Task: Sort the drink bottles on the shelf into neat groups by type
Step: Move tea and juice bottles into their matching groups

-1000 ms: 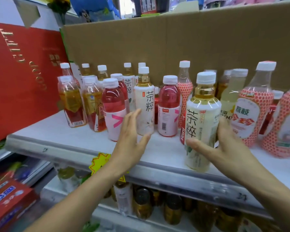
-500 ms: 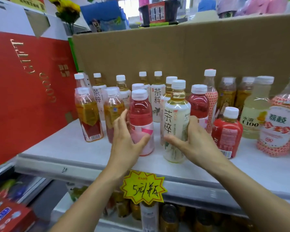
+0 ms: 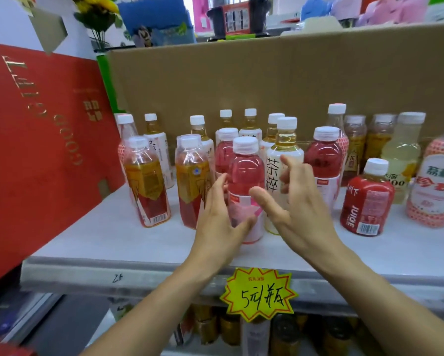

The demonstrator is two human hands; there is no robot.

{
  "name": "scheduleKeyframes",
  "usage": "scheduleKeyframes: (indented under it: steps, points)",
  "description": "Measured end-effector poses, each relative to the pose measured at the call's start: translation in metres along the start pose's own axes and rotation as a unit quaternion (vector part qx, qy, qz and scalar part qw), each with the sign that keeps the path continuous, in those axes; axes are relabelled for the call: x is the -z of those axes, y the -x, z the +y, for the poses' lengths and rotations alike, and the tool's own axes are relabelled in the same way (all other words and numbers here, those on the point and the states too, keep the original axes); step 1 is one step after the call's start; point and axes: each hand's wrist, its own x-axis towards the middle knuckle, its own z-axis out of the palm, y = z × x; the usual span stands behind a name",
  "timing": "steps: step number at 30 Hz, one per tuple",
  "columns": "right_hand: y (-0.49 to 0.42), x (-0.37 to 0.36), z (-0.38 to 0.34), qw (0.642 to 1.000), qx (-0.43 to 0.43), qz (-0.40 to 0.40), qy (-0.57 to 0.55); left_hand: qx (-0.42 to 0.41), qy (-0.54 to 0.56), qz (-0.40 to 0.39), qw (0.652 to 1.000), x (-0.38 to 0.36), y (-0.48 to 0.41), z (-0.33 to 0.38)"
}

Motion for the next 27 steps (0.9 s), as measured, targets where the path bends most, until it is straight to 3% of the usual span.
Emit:
scheduleKeyframes:
  steps: [5,10,12,15,17,27]
  points:
    - [-0.014,-0.009,-0.020,0.992,-0.035,-0.021,0.117,-0.014,0.044,-0.055,0.997,0.021,-0.011,0.027]
    - [-0.030,-0.009,-0.030,0.978,-0.062,-0.032,0.195,-0.092,-0.053,0.090,0.990,0.061,-0.086,0.066]
    - [-0.032,-0.004,-0.033,0.978,-0.057,-0.035,0.197,-0.106,-0.173,0.026,0.979,0.060,-0.120,0.074]
    - [-0.028,0.005,-0.032,0.981,-0.045,-0.039,0.182,-0.090,-0.426,-0.131,0.891,0.049,-0.151,0.071]
    - [-0.024,0.008,-0.032,0.984,-0.032,-0.039,0.170,-0.074,-0.488,-0.189,0.849,0.045,-0.160,0.071]
    - [-0.009,0.044,-0.009,0.994,-0.030,-0.037,0.095,-0.118,-0.463,-0.187,0.858,0.056,-0.121,0.090]
